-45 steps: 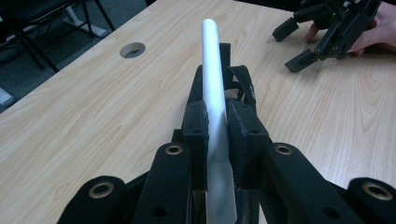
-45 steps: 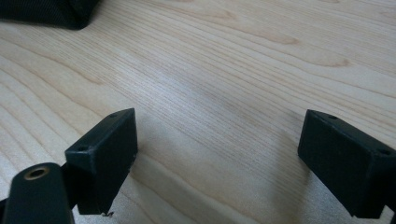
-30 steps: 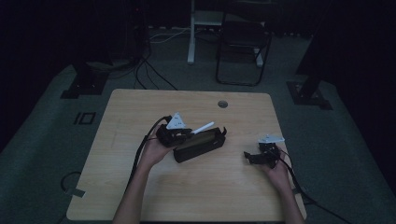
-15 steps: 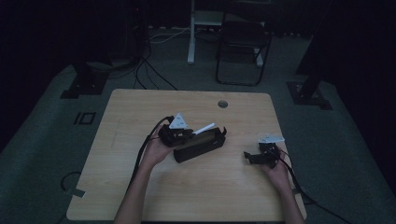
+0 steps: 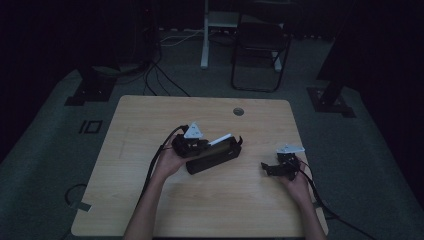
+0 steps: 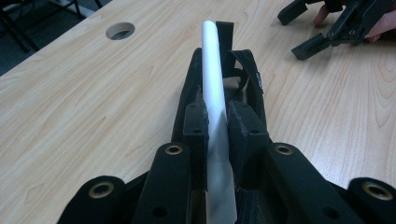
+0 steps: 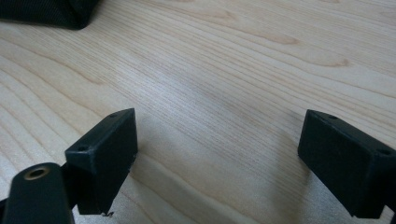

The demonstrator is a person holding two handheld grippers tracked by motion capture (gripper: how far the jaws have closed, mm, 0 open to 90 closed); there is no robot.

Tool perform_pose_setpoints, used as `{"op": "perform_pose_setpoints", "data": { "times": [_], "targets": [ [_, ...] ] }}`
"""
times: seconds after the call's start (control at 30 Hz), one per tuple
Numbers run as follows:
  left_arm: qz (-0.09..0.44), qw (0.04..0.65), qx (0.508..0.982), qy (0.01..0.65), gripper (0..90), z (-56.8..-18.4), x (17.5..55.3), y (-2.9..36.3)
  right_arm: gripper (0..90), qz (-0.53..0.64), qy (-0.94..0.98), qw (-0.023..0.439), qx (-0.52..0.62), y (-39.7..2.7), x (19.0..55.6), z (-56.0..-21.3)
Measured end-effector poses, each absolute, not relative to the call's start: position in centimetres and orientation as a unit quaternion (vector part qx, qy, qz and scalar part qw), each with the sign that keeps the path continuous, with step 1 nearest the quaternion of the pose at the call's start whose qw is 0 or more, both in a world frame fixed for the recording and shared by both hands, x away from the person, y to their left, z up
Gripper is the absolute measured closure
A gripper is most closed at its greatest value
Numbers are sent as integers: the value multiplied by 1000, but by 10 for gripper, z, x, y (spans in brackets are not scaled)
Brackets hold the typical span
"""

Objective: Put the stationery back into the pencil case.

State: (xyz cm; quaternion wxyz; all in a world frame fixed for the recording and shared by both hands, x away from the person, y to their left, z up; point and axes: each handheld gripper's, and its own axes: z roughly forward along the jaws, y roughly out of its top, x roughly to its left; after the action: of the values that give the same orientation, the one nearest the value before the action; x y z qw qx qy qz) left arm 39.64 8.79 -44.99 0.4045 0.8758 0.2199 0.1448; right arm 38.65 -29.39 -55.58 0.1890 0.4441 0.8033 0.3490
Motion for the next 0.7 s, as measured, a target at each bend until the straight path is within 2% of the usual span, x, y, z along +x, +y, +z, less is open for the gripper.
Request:
{"op": "perform_pose_setpoints", "data": {
  "times": [0.7],
  "targets": [
    [138,387,886,215,784,-460,399,76,120,349,803,189,444,-294,387,-556]
  ]
}}
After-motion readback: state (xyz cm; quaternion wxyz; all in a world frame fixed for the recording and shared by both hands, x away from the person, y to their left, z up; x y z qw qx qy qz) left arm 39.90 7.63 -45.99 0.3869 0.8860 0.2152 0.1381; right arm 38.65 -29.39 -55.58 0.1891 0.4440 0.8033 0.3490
